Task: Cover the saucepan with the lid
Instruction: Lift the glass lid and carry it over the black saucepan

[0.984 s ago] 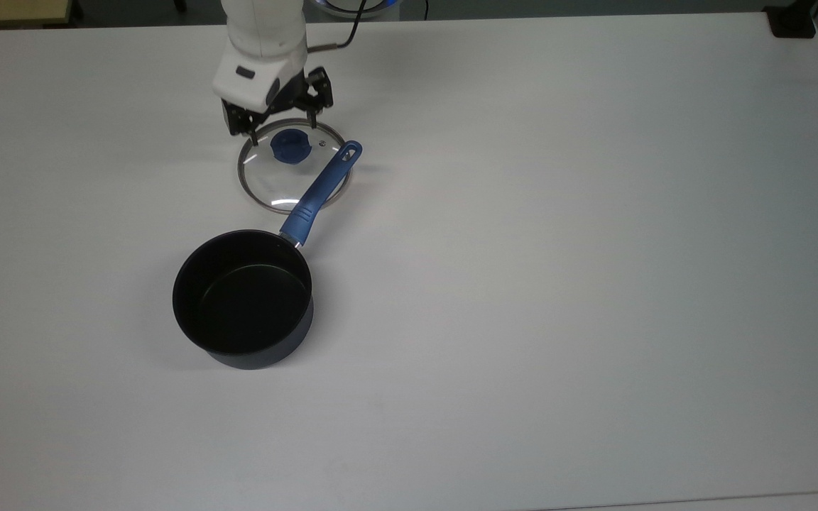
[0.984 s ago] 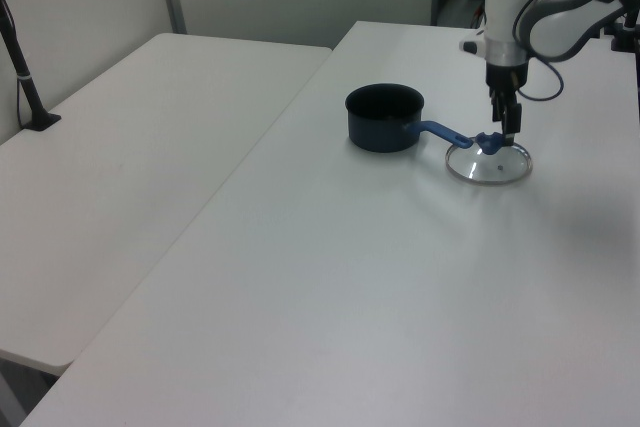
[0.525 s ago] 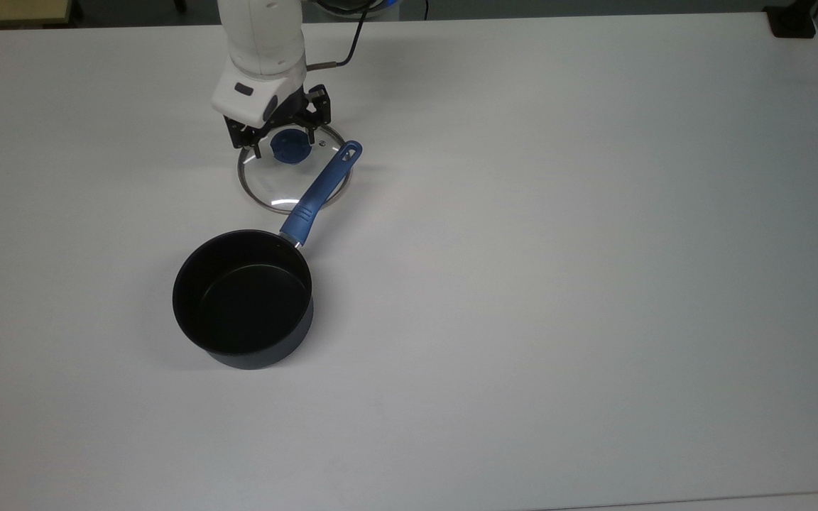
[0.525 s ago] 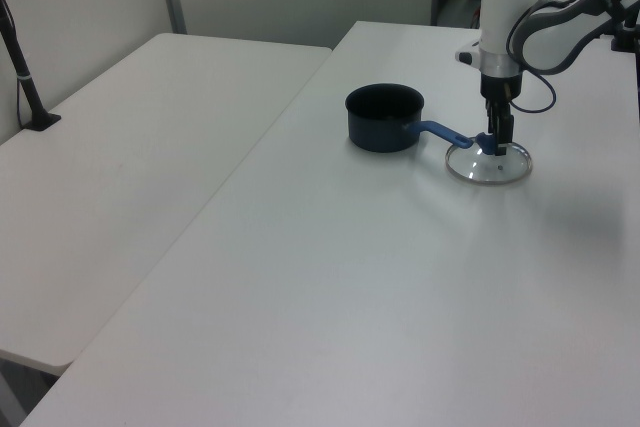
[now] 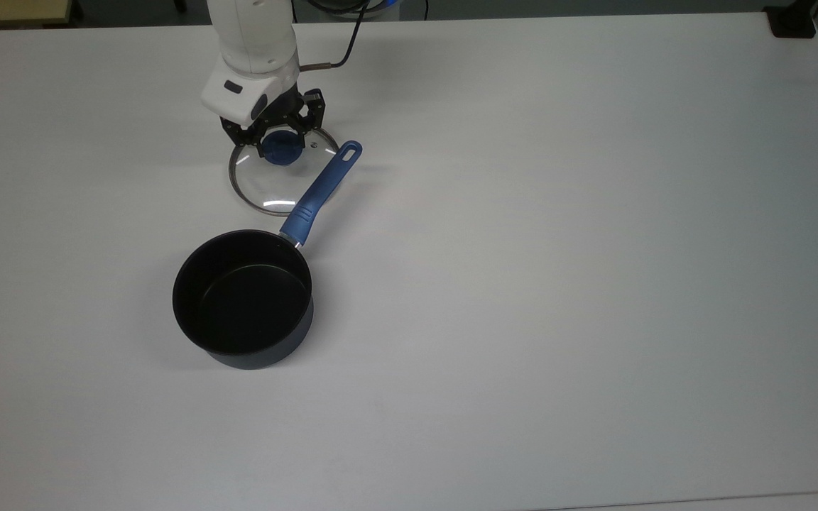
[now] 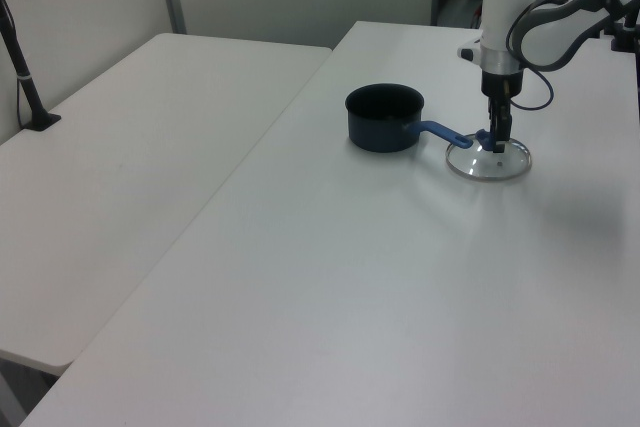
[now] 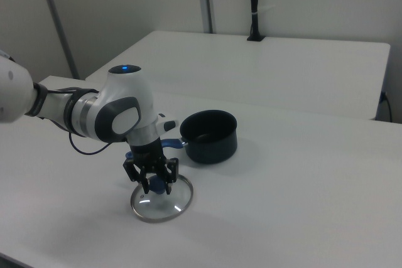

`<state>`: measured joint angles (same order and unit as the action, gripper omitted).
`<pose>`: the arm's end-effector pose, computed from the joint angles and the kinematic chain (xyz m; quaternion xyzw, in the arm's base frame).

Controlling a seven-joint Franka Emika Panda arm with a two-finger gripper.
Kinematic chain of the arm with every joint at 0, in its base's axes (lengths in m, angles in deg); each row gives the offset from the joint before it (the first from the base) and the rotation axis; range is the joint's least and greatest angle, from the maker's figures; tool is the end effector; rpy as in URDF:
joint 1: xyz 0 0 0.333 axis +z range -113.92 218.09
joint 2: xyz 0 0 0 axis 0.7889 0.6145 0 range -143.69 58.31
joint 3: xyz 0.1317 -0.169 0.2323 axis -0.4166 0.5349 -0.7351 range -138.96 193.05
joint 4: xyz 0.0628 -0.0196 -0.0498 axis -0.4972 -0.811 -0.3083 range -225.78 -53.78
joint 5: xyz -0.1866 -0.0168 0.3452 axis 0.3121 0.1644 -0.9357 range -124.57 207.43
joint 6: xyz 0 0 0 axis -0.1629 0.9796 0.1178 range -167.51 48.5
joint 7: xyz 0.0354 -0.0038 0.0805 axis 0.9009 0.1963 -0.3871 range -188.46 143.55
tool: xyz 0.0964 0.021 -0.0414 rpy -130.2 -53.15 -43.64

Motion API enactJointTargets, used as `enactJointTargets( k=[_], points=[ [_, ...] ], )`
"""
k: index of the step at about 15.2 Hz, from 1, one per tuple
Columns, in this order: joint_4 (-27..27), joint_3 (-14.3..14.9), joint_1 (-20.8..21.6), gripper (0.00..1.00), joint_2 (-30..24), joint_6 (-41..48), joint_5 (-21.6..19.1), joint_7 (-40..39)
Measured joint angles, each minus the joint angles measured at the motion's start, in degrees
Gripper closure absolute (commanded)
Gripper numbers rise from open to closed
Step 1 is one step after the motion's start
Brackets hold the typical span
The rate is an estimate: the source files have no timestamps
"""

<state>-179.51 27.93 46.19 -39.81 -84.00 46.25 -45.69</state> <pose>0.5189 -0.0634 0.3367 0.9847 0.1709 -0.0176 0.0281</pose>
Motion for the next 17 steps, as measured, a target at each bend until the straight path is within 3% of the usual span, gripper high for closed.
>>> enactJointTargets(
  k=[5,10,13,17],
  points=[
    [1.2,0.0,-1.8,0.71,0.0,2.4,0.0,0.2],
    [8.6,0.1,-5.5,0.71,-0.2,10.2,0.0,0.1],
    [15.7,0.1,-7.4,0.71,0.4,16.5,0.0,0.1],
    [30.6,0.1,-7.8,0.7,6.3,25.2,-1.2,0.5]
  ],
)
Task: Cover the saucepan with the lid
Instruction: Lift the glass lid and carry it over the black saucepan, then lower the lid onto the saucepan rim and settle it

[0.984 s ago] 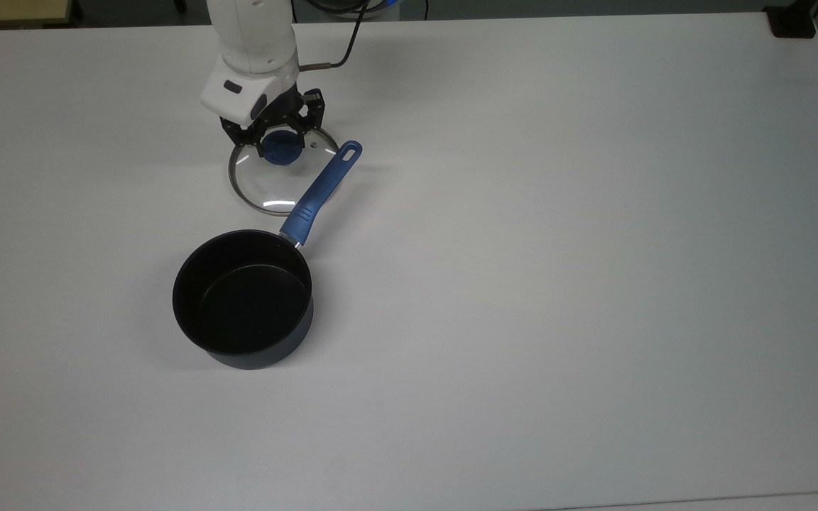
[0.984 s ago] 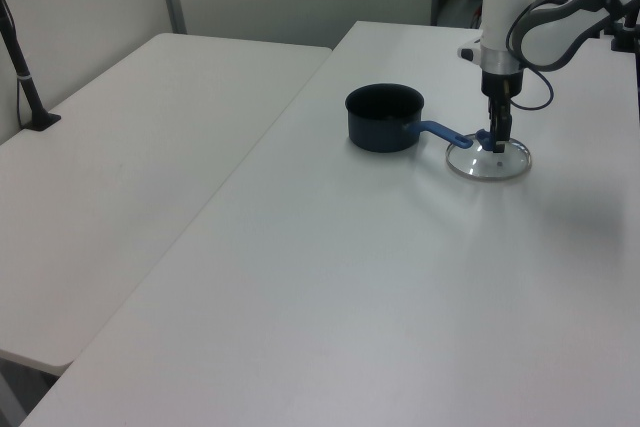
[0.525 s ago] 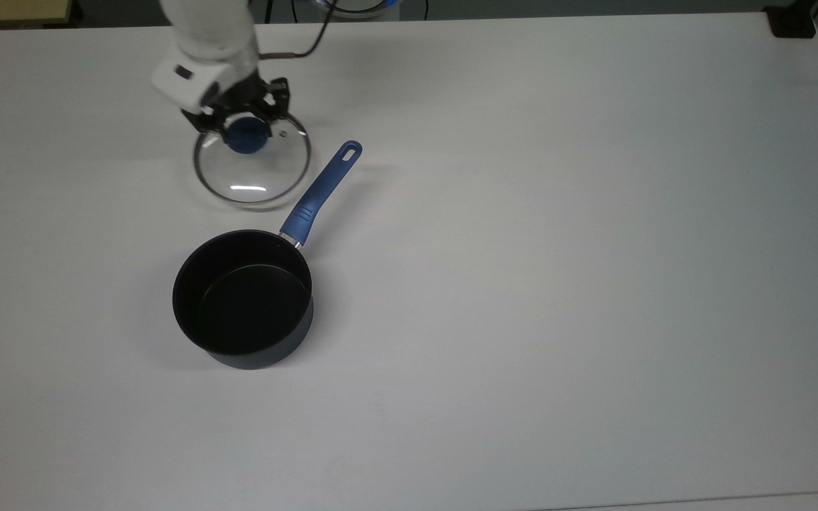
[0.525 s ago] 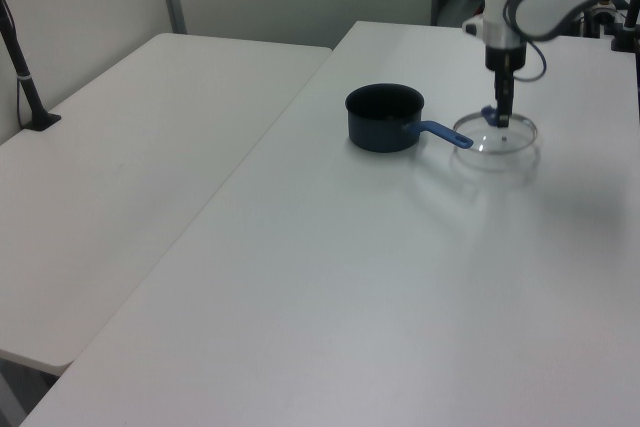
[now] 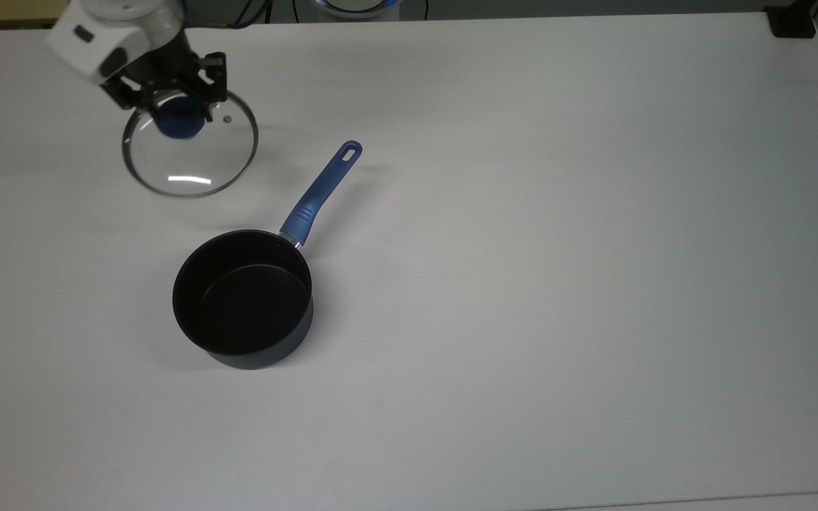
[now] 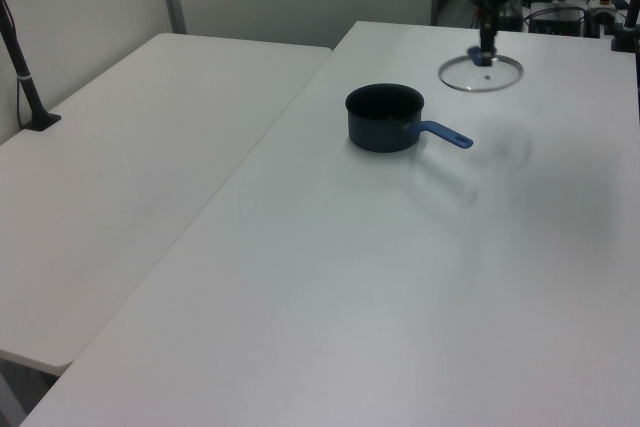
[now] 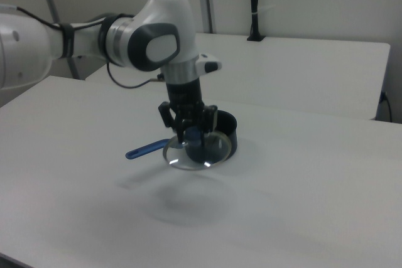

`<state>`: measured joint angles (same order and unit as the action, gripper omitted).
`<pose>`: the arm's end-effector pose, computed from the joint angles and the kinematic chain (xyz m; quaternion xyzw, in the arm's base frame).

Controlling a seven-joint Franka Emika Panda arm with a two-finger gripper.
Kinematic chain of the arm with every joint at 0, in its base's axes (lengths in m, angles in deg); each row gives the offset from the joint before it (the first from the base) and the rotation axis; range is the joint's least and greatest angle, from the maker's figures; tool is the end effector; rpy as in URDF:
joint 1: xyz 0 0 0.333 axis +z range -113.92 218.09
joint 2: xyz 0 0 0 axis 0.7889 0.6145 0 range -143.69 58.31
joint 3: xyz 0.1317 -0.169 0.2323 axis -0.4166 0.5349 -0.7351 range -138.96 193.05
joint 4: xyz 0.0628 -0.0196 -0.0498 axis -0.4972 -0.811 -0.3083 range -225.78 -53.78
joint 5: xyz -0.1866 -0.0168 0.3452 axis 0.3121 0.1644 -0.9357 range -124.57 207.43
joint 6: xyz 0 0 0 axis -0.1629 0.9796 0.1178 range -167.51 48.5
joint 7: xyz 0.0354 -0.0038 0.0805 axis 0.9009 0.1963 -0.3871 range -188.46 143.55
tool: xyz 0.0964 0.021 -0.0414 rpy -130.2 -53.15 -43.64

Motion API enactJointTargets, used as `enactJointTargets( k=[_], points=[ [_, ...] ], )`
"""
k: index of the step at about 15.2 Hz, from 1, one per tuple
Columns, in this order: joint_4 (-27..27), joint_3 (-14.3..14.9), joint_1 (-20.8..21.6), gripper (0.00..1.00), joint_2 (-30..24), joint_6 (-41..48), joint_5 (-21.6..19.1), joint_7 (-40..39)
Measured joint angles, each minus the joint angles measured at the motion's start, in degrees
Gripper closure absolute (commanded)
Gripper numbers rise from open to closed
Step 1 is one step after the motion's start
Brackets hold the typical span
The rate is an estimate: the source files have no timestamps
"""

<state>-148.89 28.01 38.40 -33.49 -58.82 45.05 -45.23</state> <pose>0.5859 -0.1576 0.4797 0.9961 0.0803 -0.0266 0.0243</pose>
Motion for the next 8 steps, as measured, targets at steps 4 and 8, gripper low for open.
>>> enactJointTargets(
  k=[4,8],
  points=[
    [9.6,-0.1,1.1,0.7,6.6,0.8,-2.7,4.7],
    [16.5,-0.3,3.6,0.7,12.1,0.8,-2.8,11.7]
  ],
)
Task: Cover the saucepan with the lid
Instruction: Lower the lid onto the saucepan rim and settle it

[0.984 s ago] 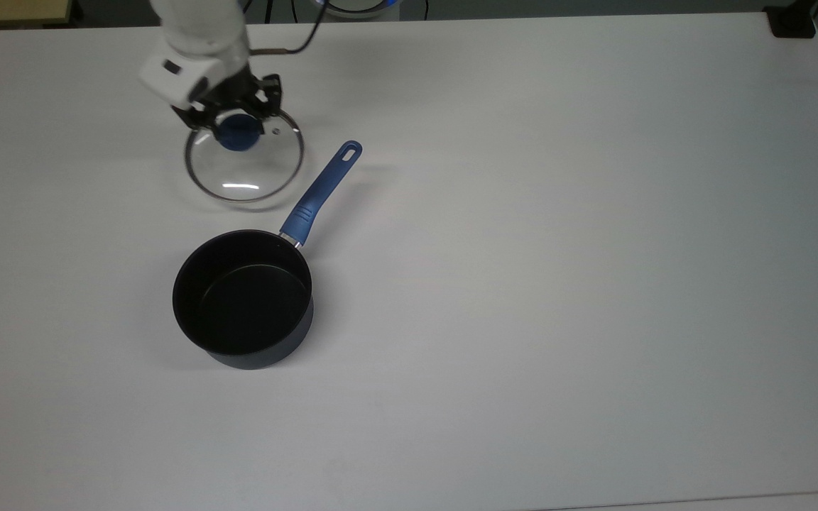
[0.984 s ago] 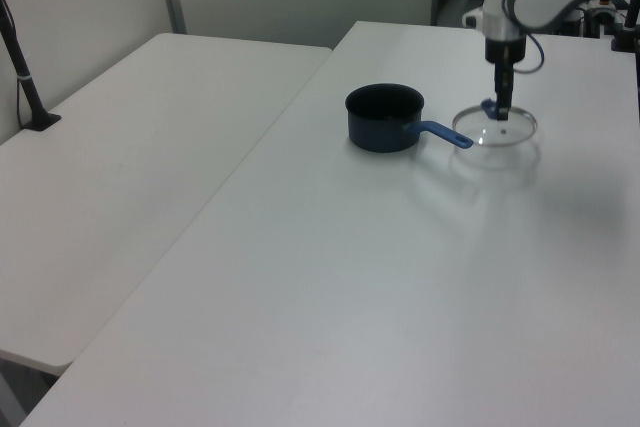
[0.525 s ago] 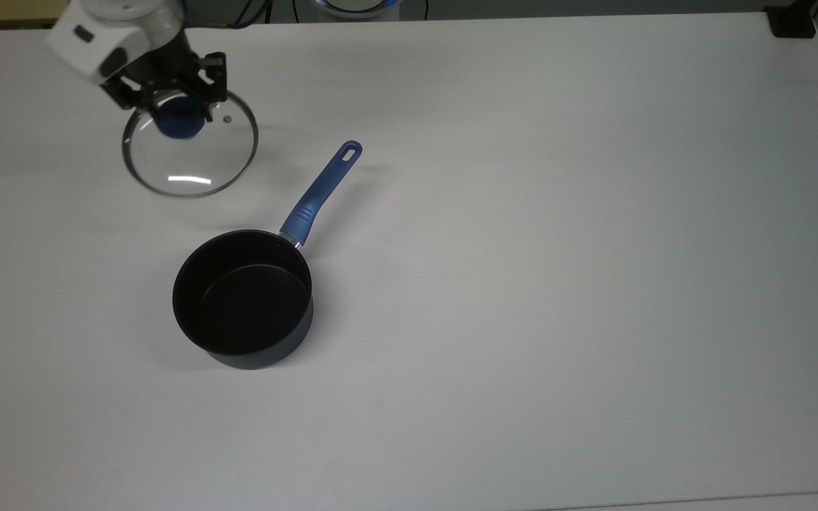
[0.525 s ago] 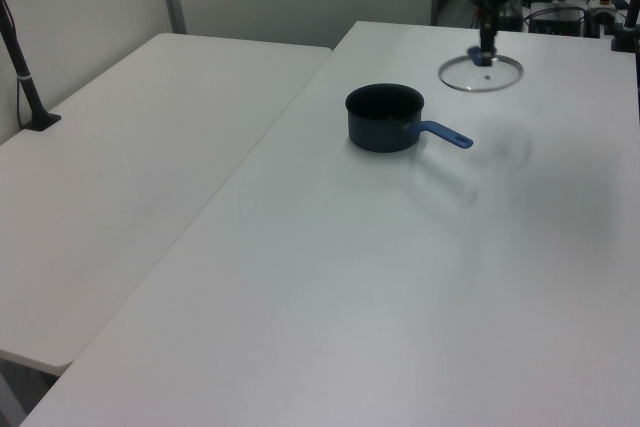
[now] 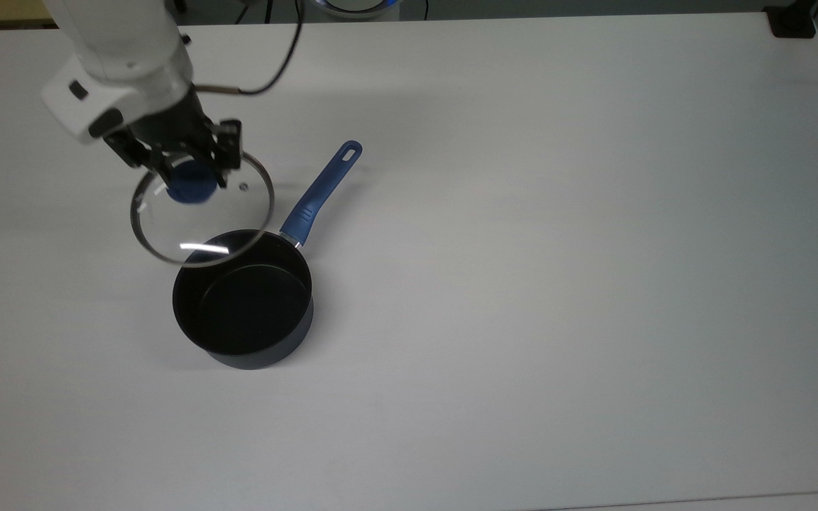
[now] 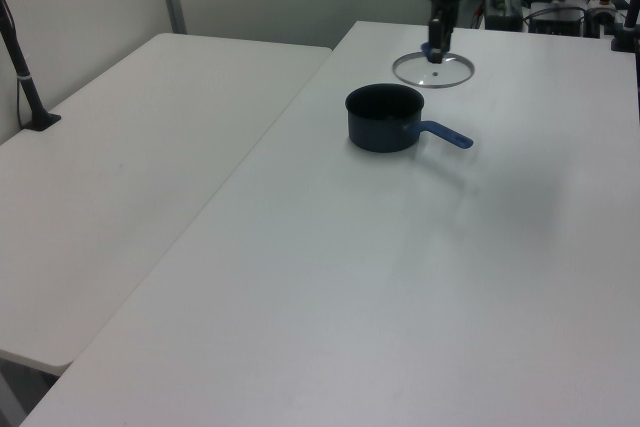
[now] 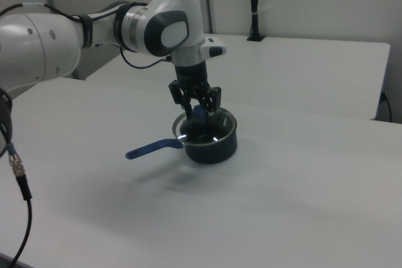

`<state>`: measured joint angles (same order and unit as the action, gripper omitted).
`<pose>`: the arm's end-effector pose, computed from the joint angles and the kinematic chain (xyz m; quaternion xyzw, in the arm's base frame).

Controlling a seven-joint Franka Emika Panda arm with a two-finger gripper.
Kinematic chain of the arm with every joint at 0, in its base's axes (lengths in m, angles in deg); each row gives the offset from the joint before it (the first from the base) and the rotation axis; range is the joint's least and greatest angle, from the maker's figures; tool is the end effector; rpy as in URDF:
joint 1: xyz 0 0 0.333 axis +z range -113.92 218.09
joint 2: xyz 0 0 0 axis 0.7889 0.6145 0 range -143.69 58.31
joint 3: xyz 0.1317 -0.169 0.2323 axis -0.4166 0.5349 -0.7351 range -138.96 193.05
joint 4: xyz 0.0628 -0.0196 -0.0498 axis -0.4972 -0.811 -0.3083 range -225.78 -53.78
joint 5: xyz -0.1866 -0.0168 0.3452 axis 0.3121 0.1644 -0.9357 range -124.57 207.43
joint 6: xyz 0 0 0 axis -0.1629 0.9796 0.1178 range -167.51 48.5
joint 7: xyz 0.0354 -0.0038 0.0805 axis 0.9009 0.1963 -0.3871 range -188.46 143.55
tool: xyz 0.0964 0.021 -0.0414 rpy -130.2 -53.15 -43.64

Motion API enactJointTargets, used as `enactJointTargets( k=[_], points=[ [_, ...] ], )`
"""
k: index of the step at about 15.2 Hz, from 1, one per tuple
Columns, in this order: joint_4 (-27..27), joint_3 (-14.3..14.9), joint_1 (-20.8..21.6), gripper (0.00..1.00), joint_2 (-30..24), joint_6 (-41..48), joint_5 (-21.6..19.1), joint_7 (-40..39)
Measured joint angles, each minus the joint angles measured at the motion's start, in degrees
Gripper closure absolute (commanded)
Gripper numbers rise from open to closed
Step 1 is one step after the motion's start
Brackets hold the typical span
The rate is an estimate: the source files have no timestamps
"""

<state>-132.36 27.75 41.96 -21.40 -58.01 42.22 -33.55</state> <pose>0.6633 -0.1267 0.4812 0.9998 0.0046 0.0123 0.0115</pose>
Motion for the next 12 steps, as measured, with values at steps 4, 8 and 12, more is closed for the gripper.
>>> enactJointTargets(
  k=[4,8,12],
  points=[
    [6.3,-0.4,1.1,0.7,4.9,-0.5,0.0,6.1],
    [8.5,-0.6,2.9,0.69,8.8,-4.3,0.0,9.5],
    [8.7,-0.6,4.1,0.68,10.7,-6.7,0.0,11.4]
  ],
)
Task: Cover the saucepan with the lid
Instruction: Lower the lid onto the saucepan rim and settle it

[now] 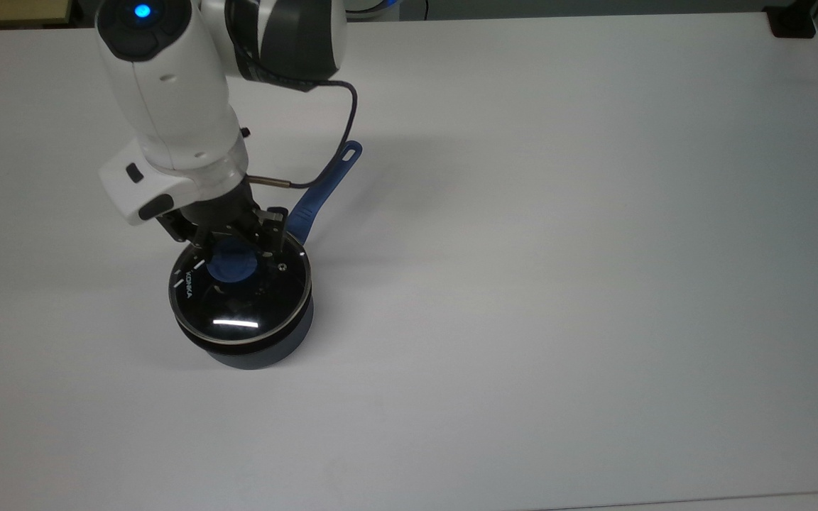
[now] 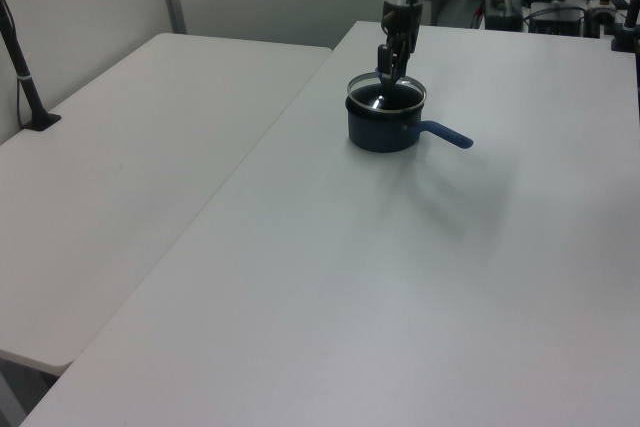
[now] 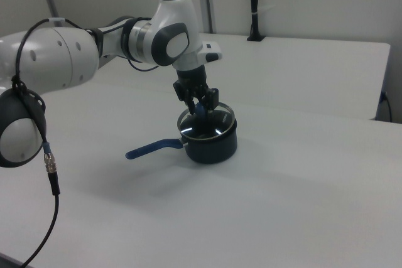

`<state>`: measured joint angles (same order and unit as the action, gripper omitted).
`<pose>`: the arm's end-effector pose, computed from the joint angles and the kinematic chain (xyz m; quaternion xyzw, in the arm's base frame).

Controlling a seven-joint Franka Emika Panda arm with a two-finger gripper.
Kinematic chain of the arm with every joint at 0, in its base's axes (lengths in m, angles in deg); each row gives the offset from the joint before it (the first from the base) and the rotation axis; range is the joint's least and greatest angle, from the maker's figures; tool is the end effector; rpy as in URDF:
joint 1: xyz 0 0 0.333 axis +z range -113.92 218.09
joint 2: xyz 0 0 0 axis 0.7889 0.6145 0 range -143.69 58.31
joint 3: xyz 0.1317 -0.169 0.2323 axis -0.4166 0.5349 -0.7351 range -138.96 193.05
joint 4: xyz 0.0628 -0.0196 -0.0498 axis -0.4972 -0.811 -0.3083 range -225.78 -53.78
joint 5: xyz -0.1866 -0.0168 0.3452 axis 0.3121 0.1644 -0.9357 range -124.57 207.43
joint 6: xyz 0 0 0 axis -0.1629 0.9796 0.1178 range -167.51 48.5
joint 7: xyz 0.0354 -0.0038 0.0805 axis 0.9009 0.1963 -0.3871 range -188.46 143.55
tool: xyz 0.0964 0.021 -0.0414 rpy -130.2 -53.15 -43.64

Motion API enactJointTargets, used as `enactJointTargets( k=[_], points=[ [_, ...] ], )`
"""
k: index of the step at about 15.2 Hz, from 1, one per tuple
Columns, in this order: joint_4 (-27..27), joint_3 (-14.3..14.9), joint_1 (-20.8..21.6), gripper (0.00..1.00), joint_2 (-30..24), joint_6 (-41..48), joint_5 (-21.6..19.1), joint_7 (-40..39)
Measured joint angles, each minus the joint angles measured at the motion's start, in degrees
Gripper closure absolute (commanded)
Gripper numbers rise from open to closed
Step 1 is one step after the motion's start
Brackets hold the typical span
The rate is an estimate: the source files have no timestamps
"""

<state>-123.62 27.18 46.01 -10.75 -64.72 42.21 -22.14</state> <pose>0.7243 -0.0792 0.4361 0.9969 -0.0543 0.0557 0.0100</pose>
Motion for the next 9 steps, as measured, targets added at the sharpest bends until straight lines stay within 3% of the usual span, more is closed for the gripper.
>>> enactJointTargets(
  k=[5,9],
  points=[
    [0.1,0.0,0.5,0.6,0.4,-0.6,0.0,0.3],
    [0.1,0.0,0.5,0.6,0.6,-0.6,0.0,0.3]
  ],
)
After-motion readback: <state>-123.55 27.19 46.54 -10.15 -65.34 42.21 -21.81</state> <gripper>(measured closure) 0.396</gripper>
